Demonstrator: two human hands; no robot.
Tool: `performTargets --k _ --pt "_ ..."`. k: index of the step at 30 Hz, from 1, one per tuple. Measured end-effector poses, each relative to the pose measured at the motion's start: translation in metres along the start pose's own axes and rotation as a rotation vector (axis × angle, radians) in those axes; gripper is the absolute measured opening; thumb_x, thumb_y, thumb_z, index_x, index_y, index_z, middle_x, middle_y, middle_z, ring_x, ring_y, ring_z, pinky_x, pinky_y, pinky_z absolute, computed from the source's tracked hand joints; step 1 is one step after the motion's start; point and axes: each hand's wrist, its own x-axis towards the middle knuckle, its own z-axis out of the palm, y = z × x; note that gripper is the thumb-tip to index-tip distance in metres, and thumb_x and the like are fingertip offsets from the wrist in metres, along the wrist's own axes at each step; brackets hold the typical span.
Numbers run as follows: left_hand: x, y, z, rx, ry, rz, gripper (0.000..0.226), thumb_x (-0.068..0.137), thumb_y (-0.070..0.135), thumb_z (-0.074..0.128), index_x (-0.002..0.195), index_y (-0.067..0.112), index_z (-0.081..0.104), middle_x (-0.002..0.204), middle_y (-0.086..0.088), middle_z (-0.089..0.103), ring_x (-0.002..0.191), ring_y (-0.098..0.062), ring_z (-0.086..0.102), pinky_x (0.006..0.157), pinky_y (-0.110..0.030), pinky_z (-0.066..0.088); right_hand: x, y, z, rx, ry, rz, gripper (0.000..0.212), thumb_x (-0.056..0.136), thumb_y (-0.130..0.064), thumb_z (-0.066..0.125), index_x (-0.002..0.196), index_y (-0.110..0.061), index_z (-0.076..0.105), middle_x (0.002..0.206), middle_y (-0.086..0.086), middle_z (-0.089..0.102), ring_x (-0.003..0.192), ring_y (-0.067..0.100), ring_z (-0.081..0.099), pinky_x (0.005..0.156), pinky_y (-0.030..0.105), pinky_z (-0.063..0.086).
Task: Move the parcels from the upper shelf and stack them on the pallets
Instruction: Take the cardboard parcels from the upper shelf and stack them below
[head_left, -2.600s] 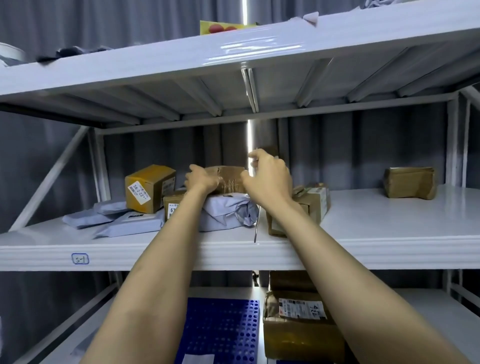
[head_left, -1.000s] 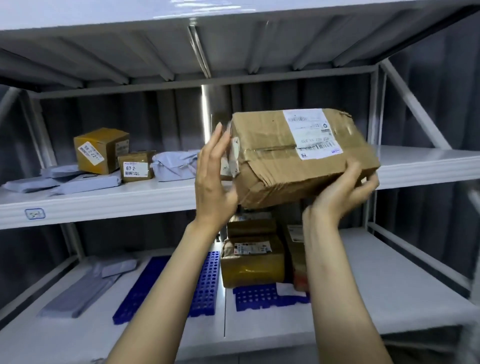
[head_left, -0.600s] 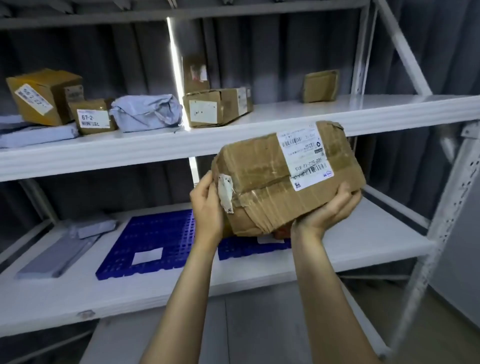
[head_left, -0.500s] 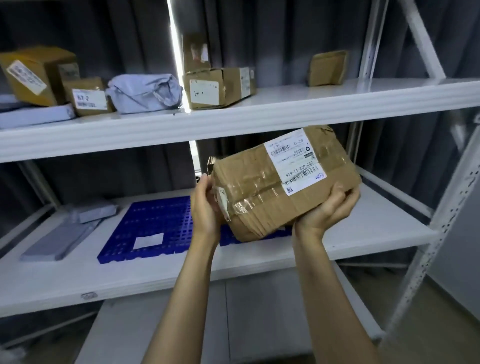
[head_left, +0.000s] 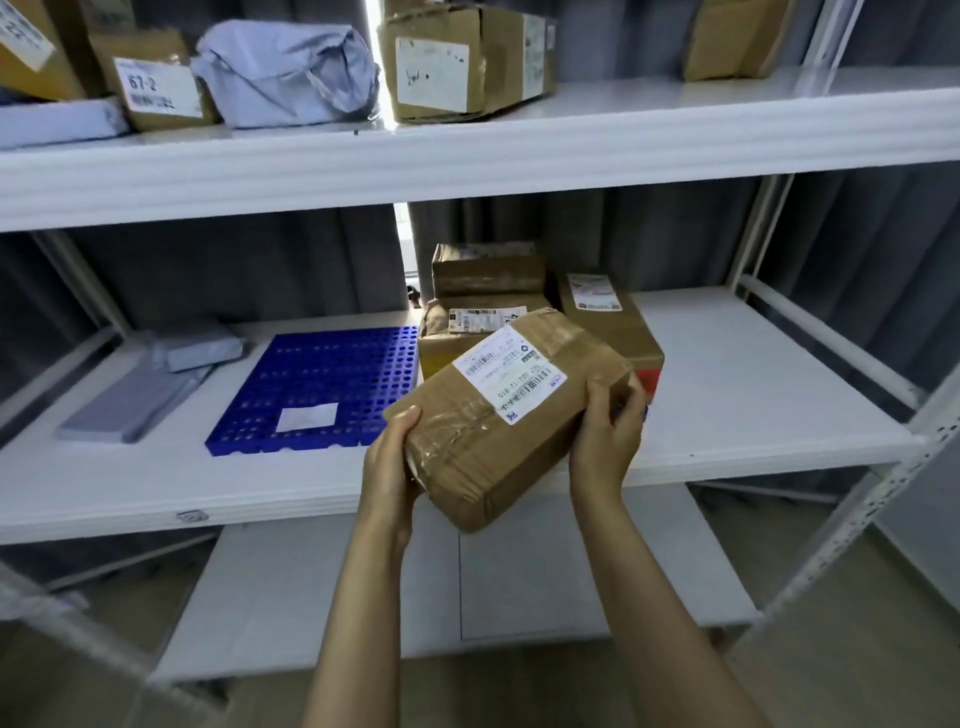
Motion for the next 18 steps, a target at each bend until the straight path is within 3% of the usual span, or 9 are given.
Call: performTargets --k 3,5,7,9,11,14,18 --pt "0.006 -0.003 -0.004 -0.079 0.136 0.02 0.033 0.088 0.042 0.057 0.107 0.018 0.069 0.104 -0.007 0.074 0.102 -0.027 0.068 0.076 -0.033 0.052 -0.006 0.006 0.013 -0.012 -0.09 0.086 0.062 0.093 -0.038 0.057 0.146 -0.024 0.028 0.138 -0.001 0.049 0.115 0.011 0.052 0.083 0.015 0.044" --pt "0.006 0.0 -0.002 -0.135 0.184 0.029 0.027 0.086 0.04 0.06 0.1 0.019 0.069 0.103 -0.006 0.074 0.099 -0.025 0.068 0.075 -0.032 0.053 -0.01 0.007 0.021 0.007 -0.127 0.114 0.073 0.085 -0.047 0.064 0.145 -0.026 0.026 0.139 -0.002 0.046 0.118 0.013 0.052 0.094 0.033 0.051" --pt "0.007 0.002 0.003 -0.187 0.201 0.036 0.022 0.087 0.038 0.061 0.096 0.019 0.068 0.103 -0.006 0.073 0.096 -0.022 0.068 0.077 -0.034 0.054 -0.01 0.006 0.028 0.021 -0.178 0.173 0.08 0.079 -0.05 0.069 0.143 -0.025 0.029 0.139 -0.001 0.044 0.122 0.015 0.05 0.101 0.045 0.048" --pt "0.008 0.002 0.01 -0.205 0.195 0.053 0.02 0.087 0.034 0.061 0.095 0.017 0.067 0.098 -0.005 0.072 0.092 -0.021 0.067 0.08 -0.036 0.053 -0.007 0.001 0.034 0.032 -0.253 0.245 0.067 0.083 -0.04 0.07 0.136 -0.023 0.034 0.137 0.001 0.046 0.118 0.014 0.051 0.102 0.043 0.047" --pt "0.01 0.001 0.017 -0.203 0.181 0.068 0.02 0.086 0.028 0.062 0.1 0.014 0.065 0.093 -0.004 0.069 0.086 -0.019 0.065 0.074 -0.033 0.052 -0.001 -0.004 0.038 0.006 -0.314 0.265 0.056 0.083 -0.034 0.071 0.127 -0.026 0.038 0.132 0.0 0.051 0.114 0.014 0.054 0.099 0.039 0.048" --pt "0.019 0.003 0.024 -0.183 0.108 0.054 0.025 0.085 0.027 0.064 0.106 0.015 0.06 0.095 -0.004 0.067 0.083 -0.017 0.063 0.061 -0.027 0.051 0.012 -0.01 0.042 0.015 -0.322 0.285 0.06 0.08 -0.025 0.073 0.132 -0.019 0.043 0.124 -0.002 0.058 0.108 0.013 0.058 0.095 0.036 0.05" --pt "0.033 0.01 0.023 -0.143 0.018 0.026 0.024 0.087 0.04 0.06 0.098 0.02 0.064 0.103 -0.004 0.07 0.095 -0.02 0.065 0.077 -0.037 0.053 0.039 -0.019 0.04 0.026 -0.36 0.314 0.063 0.076 -0.028 0.076 0.132 -0.017 0.05 0.121 0.0 0.063 0.105 0.016 0.063 0.089 0.035 0.053"
